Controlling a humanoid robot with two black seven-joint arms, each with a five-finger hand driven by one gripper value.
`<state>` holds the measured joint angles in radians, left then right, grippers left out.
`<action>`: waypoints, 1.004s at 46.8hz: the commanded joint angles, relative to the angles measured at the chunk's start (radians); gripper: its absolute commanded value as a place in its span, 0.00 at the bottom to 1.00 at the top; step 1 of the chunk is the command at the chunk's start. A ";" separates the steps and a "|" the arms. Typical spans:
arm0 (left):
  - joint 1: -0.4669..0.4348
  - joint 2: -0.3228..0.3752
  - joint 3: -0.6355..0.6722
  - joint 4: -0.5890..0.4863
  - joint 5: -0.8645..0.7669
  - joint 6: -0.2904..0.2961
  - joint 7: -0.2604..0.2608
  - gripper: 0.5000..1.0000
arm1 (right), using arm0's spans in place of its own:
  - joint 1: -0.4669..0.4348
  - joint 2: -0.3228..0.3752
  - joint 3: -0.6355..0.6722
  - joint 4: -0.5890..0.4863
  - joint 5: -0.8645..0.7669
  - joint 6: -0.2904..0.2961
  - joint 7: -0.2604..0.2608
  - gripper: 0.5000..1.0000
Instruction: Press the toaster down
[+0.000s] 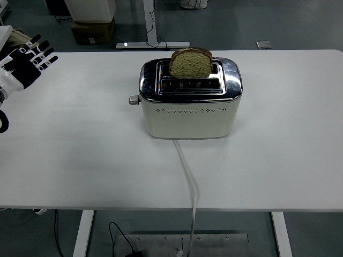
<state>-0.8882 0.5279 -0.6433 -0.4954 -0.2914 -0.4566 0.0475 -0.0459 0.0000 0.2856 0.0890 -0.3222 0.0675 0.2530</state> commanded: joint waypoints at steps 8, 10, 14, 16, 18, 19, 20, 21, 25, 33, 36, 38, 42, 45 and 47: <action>0.002 0.000 0.001 -0.002 0.000 0.001 0.000 1.00 | 0.000 0.000 0.001 0.000 0.000 0.000 0.000 1.00; 0.002 0.000 0.001 -0.002 0.000 0.001 0.000 1.00 | 0.000 0.000 0.001 0.000 0.000 0.000 0.000 1.00; 0.002 0.000 0.001 -0.002 0.000 -0.002 0.000 1.00 | 0.000 0.000 0.001 0.000 0.000 0.000 0.000 1.00; 0.002 0.000 0.002 -0.002 0.000 -0.002 0.000 1.00 | 0.000 0.000 0.001 0.000 0.000 0.000 0.000 1.00; 0.002 0.000 0.001 -0.002 0.000 -0.002 0.000 1.00 | 0.000 0.000 0.001 0.000 0.000 0.000 0.000 1.00; 0.002 0.000 0.001 -0.002 0.000 -0.002 0.000 1.00 | 0.000 0.000 0.001 0.000 0.000 0.000 0.000 1.00; 0.002 0.001 0.001 -0.002 0.000 -0.002 0.000 1.00 | 0.000 0.000 0.001 0.000 0.000 0.000 0.000 1.00; 0.002 0.000 0.002 -0.002 0.000 -0.002 0.000 1.00 | 0.000 0.000 0.001 0.000 0.000 0.000 0.000 1.00; 0.002 0.001 0.002 -0.002 0.000 -0.002 0.000 1.00 | 0.000 0.000 0.001 0.000 0.000 0.000 0.000 1.00; 0.002 0.003 0.002 -0.002 0.002 -0.004 0.000 1.00 | 0.000 0.000 0.001 0.000 0.000 0.000 0.000 1.00; 0.002 0.003 0.002 -0.002 0.000 -0.004 0.000 1.00 | 0.000 0.000 0.001 0.000 0.000 0.000 0.000 1.00; 0.005 0.003 0.002 -0.002 0.001 -0.004 0.000 1.00 | 0.000 0.000 0.001 0.000 0.000 0.000 0.000 1.00; 0.012 0.003 0.001 -0.002 0.002 -0.007 0.000 1.00 | 0.000 0.000 0.001 0.000 0.000 0.000 0.000 1.00; 0.017 0.003 -0.001 -0.002 0.002 -0.007 0.000 1.00 | 0.000 0.000 0.001 0.000 0.000 0.000 0.000 1.00; 0.024 0.003 -0.001 -0.002 0.002 -0.007 0.000 1.00 | 0.000 0.000 0.001 0.000 0.000 0.000 0.000 1.00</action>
<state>-0.8725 0.5308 -0.6435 -0.4970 -0.2901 -0.4633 0.0476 -0.0461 0.0000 0.2869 0.0889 -0.3221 0.0675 0.2531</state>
